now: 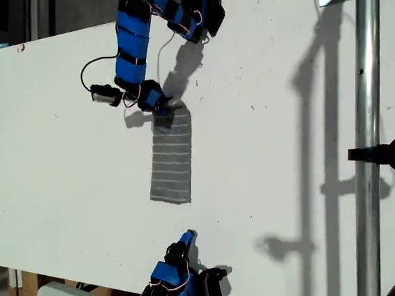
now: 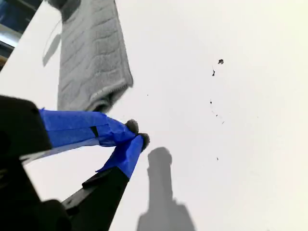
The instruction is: Grasp corners of a towel and fold twice.
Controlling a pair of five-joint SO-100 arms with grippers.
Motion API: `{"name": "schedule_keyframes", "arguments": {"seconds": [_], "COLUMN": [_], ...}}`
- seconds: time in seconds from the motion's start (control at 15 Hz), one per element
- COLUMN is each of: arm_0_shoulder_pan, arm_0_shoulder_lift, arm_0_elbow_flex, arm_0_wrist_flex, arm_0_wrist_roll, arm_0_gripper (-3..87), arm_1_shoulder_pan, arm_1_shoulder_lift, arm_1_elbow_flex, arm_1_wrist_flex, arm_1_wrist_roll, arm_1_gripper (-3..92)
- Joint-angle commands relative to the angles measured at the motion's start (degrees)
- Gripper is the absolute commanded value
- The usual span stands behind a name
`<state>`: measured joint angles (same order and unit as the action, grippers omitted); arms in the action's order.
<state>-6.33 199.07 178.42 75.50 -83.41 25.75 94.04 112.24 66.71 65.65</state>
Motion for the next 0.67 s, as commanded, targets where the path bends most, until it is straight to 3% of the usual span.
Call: {"name": "schedule_keyframes", "arguments": {"seconds": [0.0, 0.07, 0.13, 0.27, 0.33, 0.6], "arm_0_shoulder_pan": [-0.35, -0.18, -0.09, -0.53, -0.53, -0.35], "arm_0_shoulder_lift": [0.00, 0.00, 0.00, 0.00, 0.00, 0.00], "arm_0_elbow_flex": [0.35, 0.35, 0.35, 0.35, 0.35, 0.35], "arm_0_wrist_flex": [-0.70, -0.70, -0.70, -0.70, -0.70, -0.70], "arm_0_wrist_roll": [0.35, 0.35, 0.35, 0.62, 0.62, 0.53], "arm_0_gripper": [-2.5, -2.5, -2.5, -2.5, -2.5, -2.5], "arm_1_shoulder_pan": [-2.72, -4.04, -5.80, -8.17, -8.88, -10.02], "arm_1_shoulder_lift": [24.52, 30.32, 31.46, 16.79, 5.71, -12.48], "arm_1_elbow_flex": [-2.02, -4.22, -5.01, -7.47, -14.06, -27.69], "arm_1_wrist_flex": [32.96, 43.07, 40.43, 18.28, 13.36, 9.23], "arm_1_wrist_roll": [6.77, 9.76, 9.58, 4.66, 3.25, 1.58], "arm_1_gripper": [-0.2, -0.2, -0.2, -0.2, -0.2, -0.2]}}
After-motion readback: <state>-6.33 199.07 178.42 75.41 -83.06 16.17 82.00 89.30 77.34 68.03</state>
